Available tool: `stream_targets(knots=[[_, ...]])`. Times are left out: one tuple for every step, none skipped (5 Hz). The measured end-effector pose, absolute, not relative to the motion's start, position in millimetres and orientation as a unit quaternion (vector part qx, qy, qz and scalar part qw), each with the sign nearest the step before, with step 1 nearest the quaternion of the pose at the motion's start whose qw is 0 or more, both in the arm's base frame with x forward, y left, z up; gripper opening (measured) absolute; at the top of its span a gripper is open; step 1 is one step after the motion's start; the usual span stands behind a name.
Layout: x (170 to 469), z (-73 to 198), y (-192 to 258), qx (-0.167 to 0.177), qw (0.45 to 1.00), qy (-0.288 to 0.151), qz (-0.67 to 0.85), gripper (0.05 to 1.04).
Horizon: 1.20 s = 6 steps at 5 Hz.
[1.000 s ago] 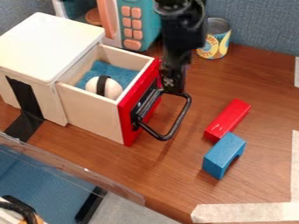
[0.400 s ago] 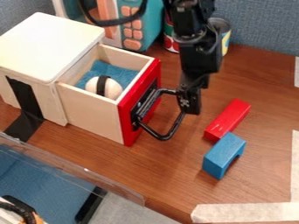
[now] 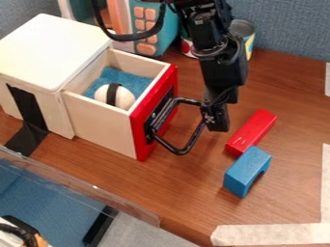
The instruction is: Close the drawer
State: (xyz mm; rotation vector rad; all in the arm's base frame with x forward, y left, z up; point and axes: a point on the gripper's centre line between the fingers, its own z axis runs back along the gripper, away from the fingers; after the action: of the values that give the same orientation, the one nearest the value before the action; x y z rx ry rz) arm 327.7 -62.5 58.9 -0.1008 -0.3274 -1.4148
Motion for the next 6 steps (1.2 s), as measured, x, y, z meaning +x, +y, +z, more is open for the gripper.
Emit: stream_targets(knots=[[324,53,-62,-0.047,0.751,-0.146,-0.642,0.999],[317,43,-60,-0.052,0.758,-0.128,-0.638,0.999],[311,37,-58,-0.052,0.761,-0.12,-0.636,0.997],[308,35,-56,-0.05,0.763,-0.108,-0.636,0.999],[304,33,-49,-0.041,0.768,-0.083,-0.634,0.999],[300,33,-40,-0.035,0.779,-0.059,-0.623,0.999]])
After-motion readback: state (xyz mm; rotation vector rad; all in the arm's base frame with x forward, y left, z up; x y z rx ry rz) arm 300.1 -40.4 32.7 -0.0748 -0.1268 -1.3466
